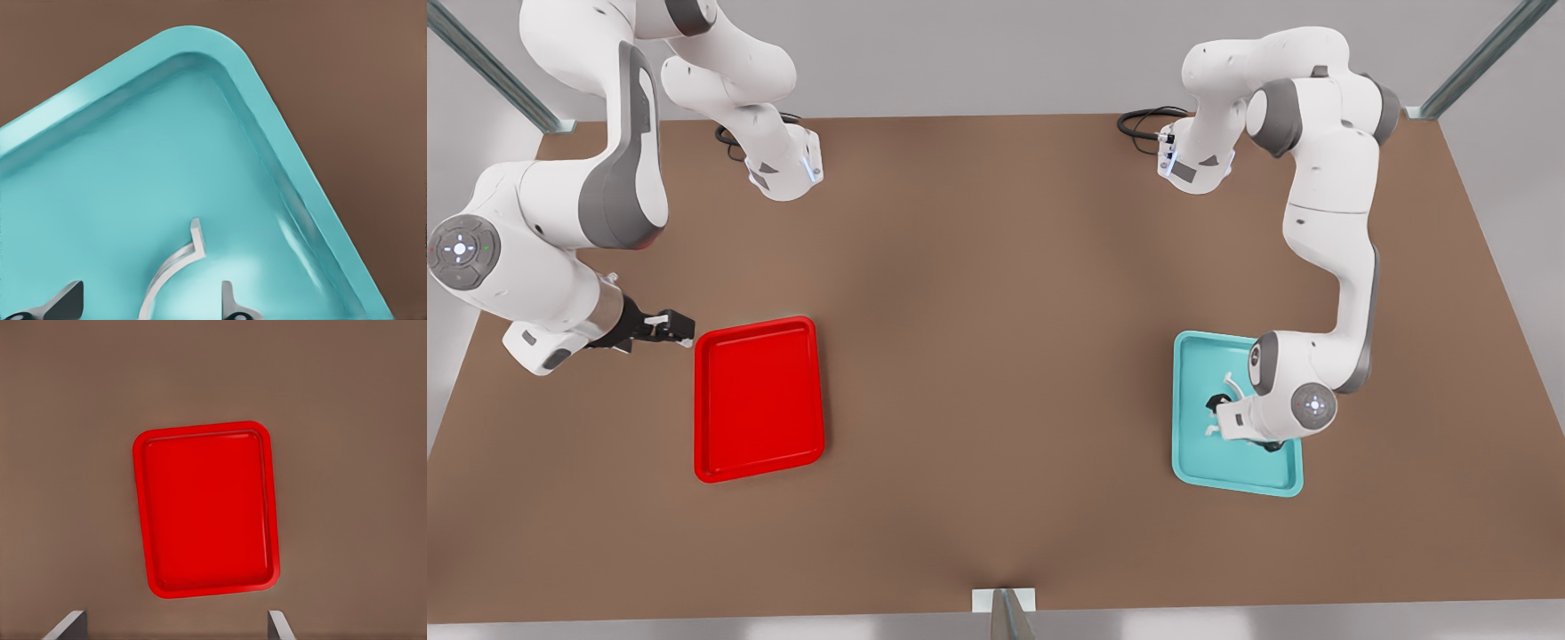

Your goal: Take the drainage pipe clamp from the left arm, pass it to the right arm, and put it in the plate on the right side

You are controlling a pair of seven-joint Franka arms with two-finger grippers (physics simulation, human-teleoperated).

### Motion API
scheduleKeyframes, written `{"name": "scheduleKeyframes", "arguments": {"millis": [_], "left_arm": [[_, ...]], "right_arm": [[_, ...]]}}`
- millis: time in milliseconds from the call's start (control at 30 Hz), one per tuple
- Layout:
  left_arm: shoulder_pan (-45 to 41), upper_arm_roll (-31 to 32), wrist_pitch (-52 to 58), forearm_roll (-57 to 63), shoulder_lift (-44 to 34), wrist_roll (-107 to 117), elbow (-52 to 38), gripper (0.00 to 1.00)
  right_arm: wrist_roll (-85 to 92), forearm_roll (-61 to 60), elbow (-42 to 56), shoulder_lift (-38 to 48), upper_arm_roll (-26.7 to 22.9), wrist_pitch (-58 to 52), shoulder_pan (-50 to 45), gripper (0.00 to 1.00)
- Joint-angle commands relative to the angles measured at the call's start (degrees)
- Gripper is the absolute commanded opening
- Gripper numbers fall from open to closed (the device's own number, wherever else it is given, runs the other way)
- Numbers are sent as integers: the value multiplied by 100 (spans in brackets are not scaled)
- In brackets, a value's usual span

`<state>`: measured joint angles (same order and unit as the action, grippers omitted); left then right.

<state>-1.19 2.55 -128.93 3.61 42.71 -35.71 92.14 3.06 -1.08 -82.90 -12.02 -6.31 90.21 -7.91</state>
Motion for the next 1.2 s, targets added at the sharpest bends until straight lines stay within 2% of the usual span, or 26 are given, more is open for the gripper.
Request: {"name": "scheduleKeyframes", "arguments": {"millis": [0, 367, 400, 433, 500, 933, 1000, 1033, 1167], "left_arm": [[-12, 0, -414, 44, -88, -1843, 137, 100], [5, -26, -1337, 114, -123, -1553, 594, 100], [5, -26, -1337, 123, -123, -1562, 594, 92], [14, -26, -1293, 123, -123, -1553, 612, 72], [31, -26, -994, 114, -158, -1526, 594, 57], [14, 123, -985, -35, -149, -1201, 550, 59], [14, 123, -994, -53, -140, -1210, 550, 49], [14, 123, -994, -71, -132, -1201, 550, 40], [14, 123, -994, -53, -132, -1219, 542, 42]], "right_arm": [[45, -6, 2, 6, -2, -30, 0, 100], [45, -6, -33, 6, 7, -30, -18, 100], [45, -6, -33, 6, 7, -30, -18, 100], [45, -6, -33, 6, 7, -30, -18, 100], [54, -6, -42, 6, 7, -56, -18, 100], [54, 3, -50, -3, 7, -65, -35, 100], [63, 3, -50, -3, 7, -65, -35, 100], [63, 3, -50, -3, 7, -74, -35, 100], [63, 3, -59, -3, 7, -83, -35, 100]]}}
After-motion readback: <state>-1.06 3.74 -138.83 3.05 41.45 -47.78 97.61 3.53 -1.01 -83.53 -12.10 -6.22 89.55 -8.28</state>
